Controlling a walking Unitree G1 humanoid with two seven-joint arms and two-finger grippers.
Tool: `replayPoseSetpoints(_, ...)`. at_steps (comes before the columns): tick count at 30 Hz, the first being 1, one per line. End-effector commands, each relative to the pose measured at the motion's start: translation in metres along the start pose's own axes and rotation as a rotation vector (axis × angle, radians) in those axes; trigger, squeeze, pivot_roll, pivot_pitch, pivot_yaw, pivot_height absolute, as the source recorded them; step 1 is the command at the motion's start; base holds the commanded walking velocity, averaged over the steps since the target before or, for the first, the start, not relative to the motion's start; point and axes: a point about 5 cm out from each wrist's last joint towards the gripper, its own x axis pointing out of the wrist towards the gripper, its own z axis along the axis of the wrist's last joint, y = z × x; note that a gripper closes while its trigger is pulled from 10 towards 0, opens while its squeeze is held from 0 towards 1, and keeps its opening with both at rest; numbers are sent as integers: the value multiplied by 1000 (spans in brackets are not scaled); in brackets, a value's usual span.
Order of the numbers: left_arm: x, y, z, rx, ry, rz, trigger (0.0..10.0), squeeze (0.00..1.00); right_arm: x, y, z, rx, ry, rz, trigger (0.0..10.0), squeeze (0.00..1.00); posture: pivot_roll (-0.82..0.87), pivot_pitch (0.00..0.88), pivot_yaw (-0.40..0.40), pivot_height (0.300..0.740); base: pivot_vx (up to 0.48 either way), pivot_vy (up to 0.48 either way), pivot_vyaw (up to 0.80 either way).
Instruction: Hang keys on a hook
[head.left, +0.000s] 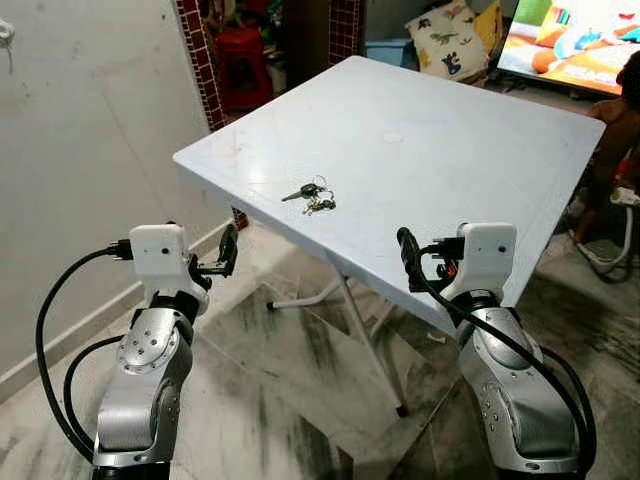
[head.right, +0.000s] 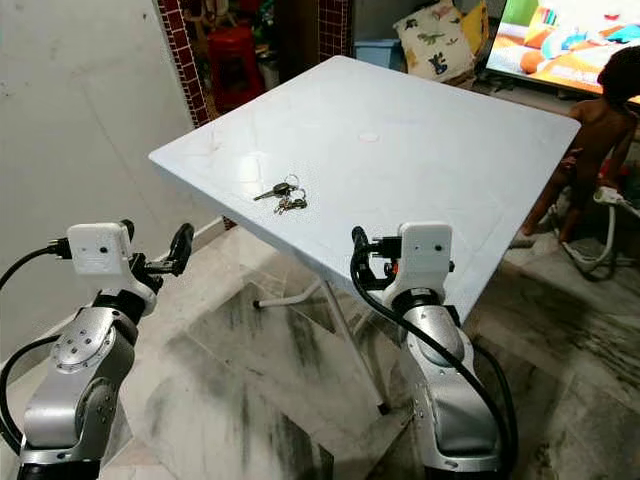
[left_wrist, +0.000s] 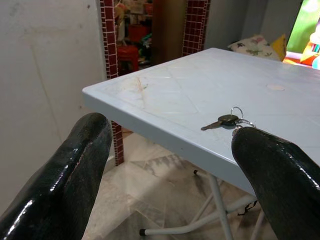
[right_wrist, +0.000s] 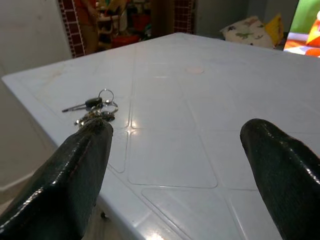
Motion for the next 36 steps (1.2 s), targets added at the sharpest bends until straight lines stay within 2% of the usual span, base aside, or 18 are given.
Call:
replayPoseSetpoints(1,0,6,-1,0,3,21,10000,0,-2,9,3,46,2,72,10000,0,-43,44,43,740,0,0,0)
replayPoseSetpoints(14,-1,8,-2,-6,8,22,10000,0,-2,7,3,137,15,82,10000,0,-41,49,43,740,242,0,0)
replayPoseSetpoints(18,-1,7,-2,-5,10,16,10000,0,-1,5,6,109,5,79,10000,0,-40,54,44,740,323,0,0)
replayPoseSetpoints(19,-1,7,-2,-6,11,14,10000,0,0,4,6,56,1,70,10000,0,-39,53,45,740,337,0,0)
replayPoseSetpoints(21,-1,7,-3,-6,13,10,10000,0,0,6,6,38,-9,84,10000,0,-39,53,45,740,339,0,0)
replayPoseSetpoints(26,-1,7,-3,0,15,-5,10000,0,0,10,5,55,-10,112,10000,0,-37,54,45,740,339,0,0)
replayPoseSetpoints(29,4,12,-3,27,18,-46,10000,0,1,13,6,55,-13,117,10000,0,-36,54,43,740,340,0,0)
replayPoseSetpoints(30,6,14,-3,30,19,-48,10000,0,0,16,5,58,-1,154,10000,0,-33,53,43,740,341,0,0)
replayPoseSetpoints(36,8,15,-2,37,11,-58,10000,0,0,14,3,29,10,124,10000,0,-30,52,45,740,338,0,0)
